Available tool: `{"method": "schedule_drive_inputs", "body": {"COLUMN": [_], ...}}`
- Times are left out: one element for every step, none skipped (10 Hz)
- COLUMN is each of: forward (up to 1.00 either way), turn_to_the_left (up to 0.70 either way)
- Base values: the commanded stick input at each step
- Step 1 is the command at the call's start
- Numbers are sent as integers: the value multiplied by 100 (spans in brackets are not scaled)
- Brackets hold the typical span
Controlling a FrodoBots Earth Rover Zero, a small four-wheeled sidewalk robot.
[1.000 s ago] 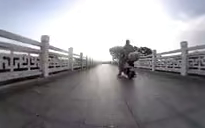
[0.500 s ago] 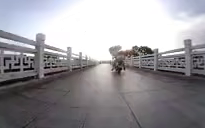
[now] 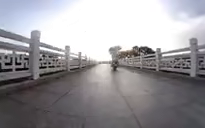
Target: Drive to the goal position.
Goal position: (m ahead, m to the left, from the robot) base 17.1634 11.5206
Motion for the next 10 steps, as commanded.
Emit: {"method": "schedule_drive_inputs", "body": {"forward": [45,45,45,45,45,45,45,45,45,45], "turn_to_the_left": [0,0,0,0,0,0,0,0,0,0]}}
